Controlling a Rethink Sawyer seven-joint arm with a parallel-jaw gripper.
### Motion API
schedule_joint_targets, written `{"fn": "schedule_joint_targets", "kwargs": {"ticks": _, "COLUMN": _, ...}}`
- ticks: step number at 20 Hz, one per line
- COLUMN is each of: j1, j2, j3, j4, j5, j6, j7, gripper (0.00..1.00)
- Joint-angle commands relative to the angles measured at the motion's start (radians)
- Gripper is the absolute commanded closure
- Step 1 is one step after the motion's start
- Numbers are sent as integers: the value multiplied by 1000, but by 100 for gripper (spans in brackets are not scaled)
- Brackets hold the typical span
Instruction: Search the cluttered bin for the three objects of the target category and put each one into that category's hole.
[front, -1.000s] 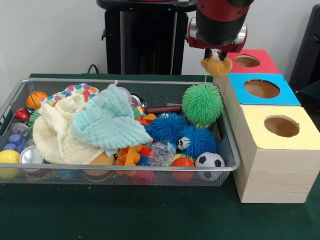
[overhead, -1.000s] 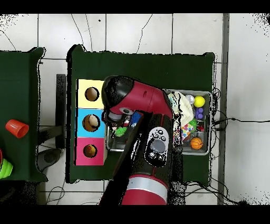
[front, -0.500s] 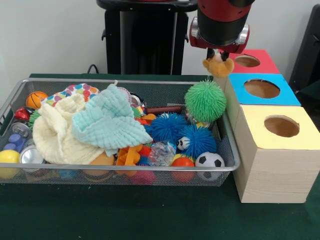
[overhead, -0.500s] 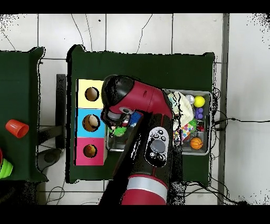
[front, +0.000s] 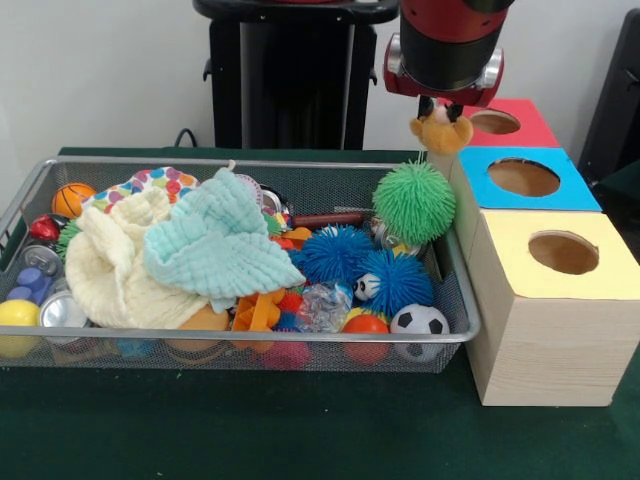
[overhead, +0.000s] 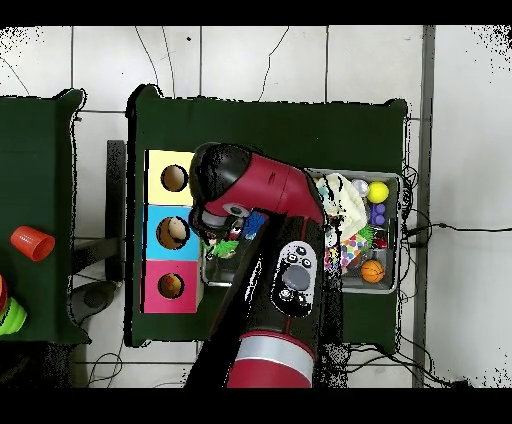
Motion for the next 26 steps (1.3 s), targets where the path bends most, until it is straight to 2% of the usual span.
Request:
{"fn": "schedule_joint_targets", "kwargs": {"ticks": 1, "j1": 16, "j2": -20, "j3": 59, "j4": 114, "j5": 34, "j6": -125, "j7": 218, "gripper": 100}}
{"fn": "schedule_joint_targets", "kwargs": {"ticks": 4, "j1": 18, "j2": -29, "j3": 59, "j4": 115, "j5": 37, "j6": -123, "j7": 217, "gripper": 100}}
{"fn": "schedule_joint_targets", "kwargs": {"ticks": 9, "j1": 32, "j2": -26, "j3": 60, "j4": 80, "j5": 38, "j6": -62, "j7": 241, "gripper": 100}}
{"fn": "schedule_joint_targets", "kwargs": {"ticks": 14, "j1": 41, "j2": -12, "j3": 71, "j4": 71, "j5": 41, "j6": -62, "j7": 240, "gripper": 100}}
{"fn": "schedule_joint_targets", "kwargs": {"ticks": 22, "j1": -4, "j2": 62, "j3": 115, "j4": 102, "j5": 23, "j6": -235, "j7": 121, "gripper": 100}}
{"fn": "schedule_joint_targets", "kwargs": {"ticks": 26, "j1": -21, "j2": 87, "j3": 121, "j4": 115, "j5": -18, "j6": -334, "j7": 65, "gripper": 100}}
